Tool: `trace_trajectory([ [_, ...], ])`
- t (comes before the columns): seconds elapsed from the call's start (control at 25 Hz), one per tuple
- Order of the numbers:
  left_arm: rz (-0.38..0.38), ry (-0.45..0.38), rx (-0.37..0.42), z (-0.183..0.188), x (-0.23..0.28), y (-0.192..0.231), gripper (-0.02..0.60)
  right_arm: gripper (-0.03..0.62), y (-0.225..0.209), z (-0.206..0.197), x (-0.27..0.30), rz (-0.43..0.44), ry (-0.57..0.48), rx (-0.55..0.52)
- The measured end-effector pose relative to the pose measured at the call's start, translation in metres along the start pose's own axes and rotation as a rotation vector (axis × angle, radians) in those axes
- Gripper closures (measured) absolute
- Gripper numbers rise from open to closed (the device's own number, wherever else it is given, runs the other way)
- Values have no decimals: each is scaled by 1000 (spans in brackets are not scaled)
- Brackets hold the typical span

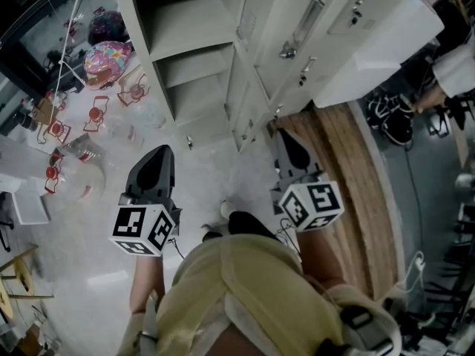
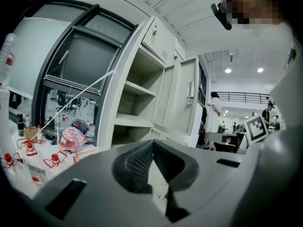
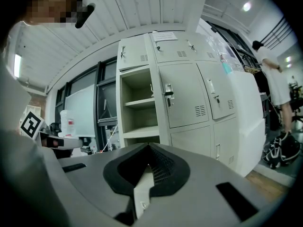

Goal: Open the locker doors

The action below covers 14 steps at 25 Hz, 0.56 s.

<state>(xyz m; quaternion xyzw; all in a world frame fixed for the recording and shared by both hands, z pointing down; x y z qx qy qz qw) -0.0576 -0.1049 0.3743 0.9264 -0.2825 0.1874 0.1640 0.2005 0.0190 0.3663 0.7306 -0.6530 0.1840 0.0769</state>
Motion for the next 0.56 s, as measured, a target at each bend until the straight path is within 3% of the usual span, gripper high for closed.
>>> trace_trajectory([
  [0.56, 1, -1, 10, 7, 6, -3, 578, 591, -12, 2, 7, -21, 0, 10],
])
Point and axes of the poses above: the fingertips, and each gripper's own axes: x forward along the fingers, y to its left, z out of its top, the point moved 7 cm from there along -x, backward along the fingers, and after that the axes turned 15 degrees about y, right-handed, at the moved point
